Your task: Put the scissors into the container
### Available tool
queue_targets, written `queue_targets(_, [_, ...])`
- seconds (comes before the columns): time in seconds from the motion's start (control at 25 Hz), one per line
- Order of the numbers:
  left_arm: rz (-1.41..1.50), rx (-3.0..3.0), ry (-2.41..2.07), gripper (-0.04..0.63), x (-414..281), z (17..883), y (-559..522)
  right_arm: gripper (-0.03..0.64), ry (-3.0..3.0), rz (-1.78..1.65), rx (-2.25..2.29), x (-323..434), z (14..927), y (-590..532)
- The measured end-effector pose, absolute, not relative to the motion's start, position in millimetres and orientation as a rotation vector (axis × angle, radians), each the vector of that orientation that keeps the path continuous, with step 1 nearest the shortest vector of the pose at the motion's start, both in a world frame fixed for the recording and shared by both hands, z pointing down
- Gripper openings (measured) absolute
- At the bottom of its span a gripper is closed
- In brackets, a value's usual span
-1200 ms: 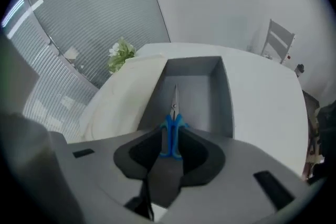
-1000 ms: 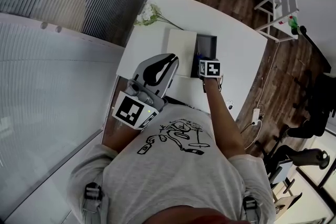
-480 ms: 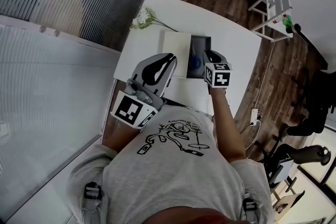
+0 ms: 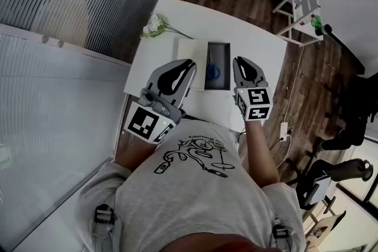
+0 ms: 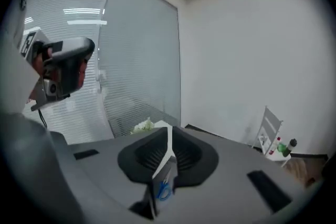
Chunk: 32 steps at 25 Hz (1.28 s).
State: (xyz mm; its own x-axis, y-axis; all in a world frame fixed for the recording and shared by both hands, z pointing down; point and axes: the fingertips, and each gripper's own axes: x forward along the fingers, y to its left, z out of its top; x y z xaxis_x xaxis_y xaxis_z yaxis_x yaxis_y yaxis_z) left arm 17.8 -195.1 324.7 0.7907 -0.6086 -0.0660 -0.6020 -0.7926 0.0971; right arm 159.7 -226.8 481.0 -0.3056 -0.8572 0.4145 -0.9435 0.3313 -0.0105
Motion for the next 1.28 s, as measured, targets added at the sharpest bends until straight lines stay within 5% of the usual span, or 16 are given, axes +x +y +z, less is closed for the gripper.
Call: queue_targets(1.28, [-0.169, 2.987, -0.932, 0.021, 37.7, 298.7, -177.8, 0.006, -2.464, -0.040, 1.698, 162.5, 310.7, -135.9])
